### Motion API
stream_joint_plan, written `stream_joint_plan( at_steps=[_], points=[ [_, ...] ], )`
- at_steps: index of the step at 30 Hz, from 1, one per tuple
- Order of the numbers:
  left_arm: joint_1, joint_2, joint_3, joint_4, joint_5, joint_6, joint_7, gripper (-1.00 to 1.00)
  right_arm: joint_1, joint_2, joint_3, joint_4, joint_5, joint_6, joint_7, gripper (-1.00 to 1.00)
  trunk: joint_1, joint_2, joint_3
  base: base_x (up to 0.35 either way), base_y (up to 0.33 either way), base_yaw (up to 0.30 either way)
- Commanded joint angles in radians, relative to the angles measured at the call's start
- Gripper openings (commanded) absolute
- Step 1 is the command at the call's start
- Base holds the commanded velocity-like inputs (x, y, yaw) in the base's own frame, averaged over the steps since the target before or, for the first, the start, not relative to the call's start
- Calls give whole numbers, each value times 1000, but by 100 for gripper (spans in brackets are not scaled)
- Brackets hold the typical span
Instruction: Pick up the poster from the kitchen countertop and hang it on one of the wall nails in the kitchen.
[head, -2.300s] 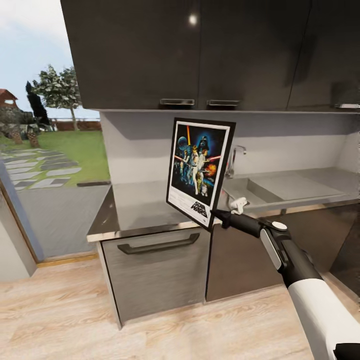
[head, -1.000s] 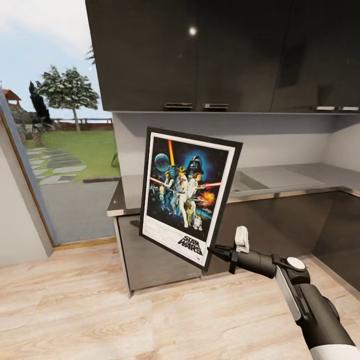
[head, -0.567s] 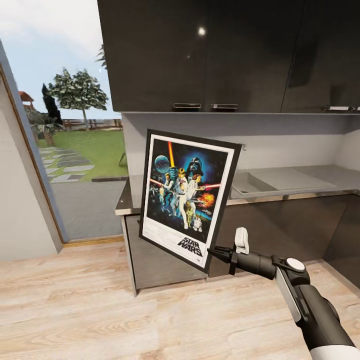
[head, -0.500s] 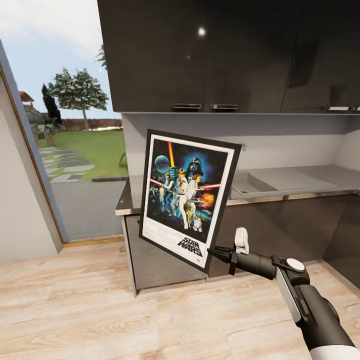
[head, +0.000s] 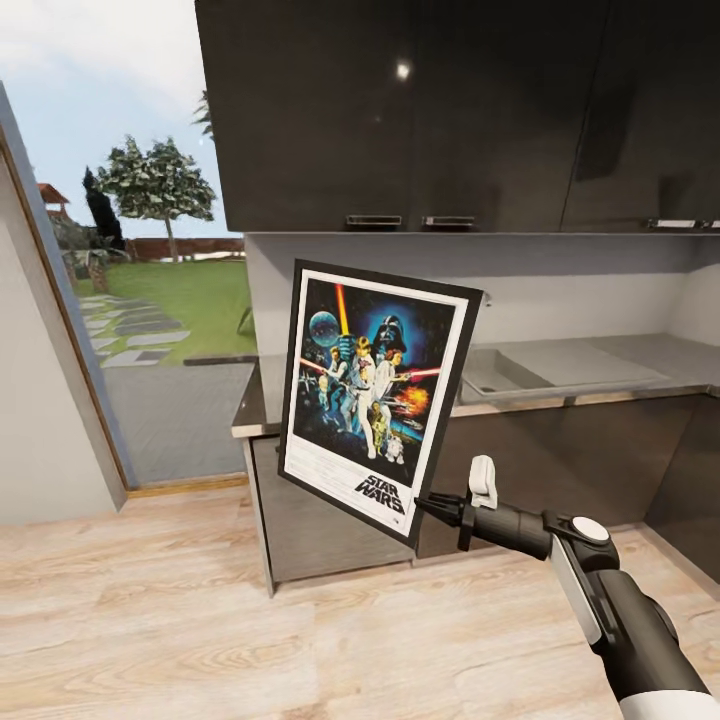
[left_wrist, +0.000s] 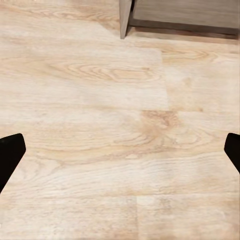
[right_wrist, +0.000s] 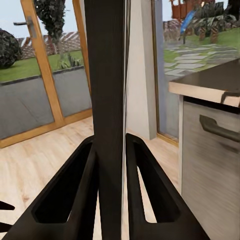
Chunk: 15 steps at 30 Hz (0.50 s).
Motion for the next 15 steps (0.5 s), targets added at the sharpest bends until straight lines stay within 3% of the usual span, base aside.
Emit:
stream_joint_plan(
  at_steps=[1, 15],
  points=[
    [0, 0, 2, 0, -1, -2, -5, 100, 0, 0, 0, 0, -7, 14, 4, -100, -4, 7, 2, 0, 0, 0],
    [0, 0, 3, 6, -2, -3, -5, 100, -1, 0, -1, 14, -6, 13, 3, -100, -58, 105, 45, 0, 0, 0]
  ],
)
